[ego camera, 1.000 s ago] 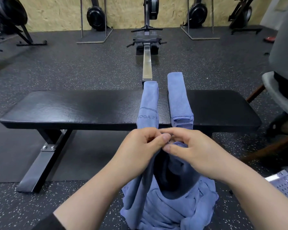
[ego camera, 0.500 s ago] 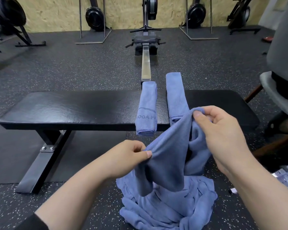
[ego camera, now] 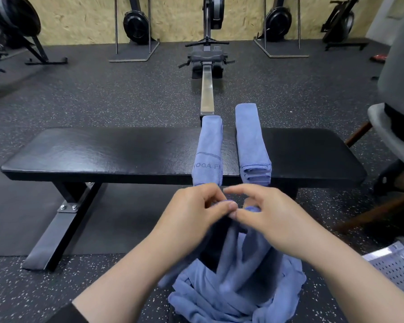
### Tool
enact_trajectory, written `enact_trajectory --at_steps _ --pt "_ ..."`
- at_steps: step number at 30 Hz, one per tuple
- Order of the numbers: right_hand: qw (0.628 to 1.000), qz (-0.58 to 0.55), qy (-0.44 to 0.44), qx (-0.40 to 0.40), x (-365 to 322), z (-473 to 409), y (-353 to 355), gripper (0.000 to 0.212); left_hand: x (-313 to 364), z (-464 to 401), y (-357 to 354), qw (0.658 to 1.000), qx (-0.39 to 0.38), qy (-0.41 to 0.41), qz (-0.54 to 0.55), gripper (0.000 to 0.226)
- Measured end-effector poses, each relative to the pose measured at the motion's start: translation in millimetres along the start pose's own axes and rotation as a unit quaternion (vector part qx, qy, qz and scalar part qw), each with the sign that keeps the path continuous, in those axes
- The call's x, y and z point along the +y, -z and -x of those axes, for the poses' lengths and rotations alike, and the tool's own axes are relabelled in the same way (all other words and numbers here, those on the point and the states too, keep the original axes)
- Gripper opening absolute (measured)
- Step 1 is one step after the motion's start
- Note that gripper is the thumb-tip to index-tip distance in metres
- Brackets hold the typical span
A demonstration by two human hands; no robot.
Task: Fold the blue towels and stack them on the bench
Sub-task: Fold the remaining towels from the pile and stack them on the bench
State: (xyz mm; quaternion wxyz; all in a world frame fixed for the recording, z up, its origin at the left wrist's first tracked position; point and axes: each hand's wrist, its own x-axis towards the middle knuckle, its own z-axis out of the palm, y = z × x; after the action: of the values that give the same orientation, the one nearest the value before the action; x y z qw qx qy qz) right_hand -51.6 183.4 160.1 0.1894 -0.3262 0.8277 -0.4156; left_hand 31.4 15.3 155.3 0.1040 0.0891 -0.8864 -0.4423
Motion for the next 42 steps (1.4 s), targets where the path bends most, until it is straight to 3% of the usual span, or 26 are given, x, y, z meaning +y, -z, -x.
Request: enact_trajectory --at_steps 2,5,11,14,17,20,25,30,33,36,42 --pt "1.0 -0.004 0.006 0.009 -2.7 -0.6 -4.4 0.018 0.2 -1.5 -1.0 1.0 0.002 -0.009 0.018 0.026" --pt "0.997 -0.032 -0.005 0.066 -4.2 -2.9 -3.6 0.018 0.6 -3.5 1.5 0.999 -0.019 0.003 0.047 0.025" --pt "0.951 -0.187 -0.051 0.241 1.5 -4.3 8.0 0.022 -21.0 -5.6 14.6 0.985 -0.133 0.088 -0.059 0.04" --pt "0.942 -0.187 -0.067 0.272 6.1 -4.0 13.5 0.025 -27.2 -6.3 17.6 0.989 -0.092 0.076 -0.093 0.034" --pt "0.953 -0.137 -0.073 0.26 10.4 -4.4 15.2 0.02 -19.7 -3.9 18.6 0.996 -0.022 0.051 -0.07 0.031" --pt "0.975 -0.077 -0.069 0.195 8.9 -4.9 11.5 0.008 -11.0 -1.6 16.5 0.997 -0.004 0.038 -0.06 0.037" --pt "0.999 -0.015 -0.008 0.039 3.6 -4.6 -4.1 0.053 -1.8 0.1 7.2 0.997 -0.055 0.001 -0.058 0.039" --pt "0.997 -0.037 0.053 -0.048 1.1 -2.4 -8.9 0.042 4.4 0.6 7.4 0.994 -0.094 -0.027 -0.052 0.034" --pt "0.997 -0.023 0.054 -0.04 -0.4 -0.6 -8.5 0.03 0.0 1.1 9.0 0.992 -0.107 -0.034 -0.054 0.037" --pt "0.999 0.012 0.034 0.017 0.6 -1.8 -7.0 0.014 -6.3 1.7 13.1 0.993 -0.094 -0.025 -0.068 0.042" --pt "0.986 -0.078 -0.036 0.14 3.9 -4.8 6.6 0.015 -22.9 3.0 32.8 0.993 -0.078 0.042 -0.077 0.031"
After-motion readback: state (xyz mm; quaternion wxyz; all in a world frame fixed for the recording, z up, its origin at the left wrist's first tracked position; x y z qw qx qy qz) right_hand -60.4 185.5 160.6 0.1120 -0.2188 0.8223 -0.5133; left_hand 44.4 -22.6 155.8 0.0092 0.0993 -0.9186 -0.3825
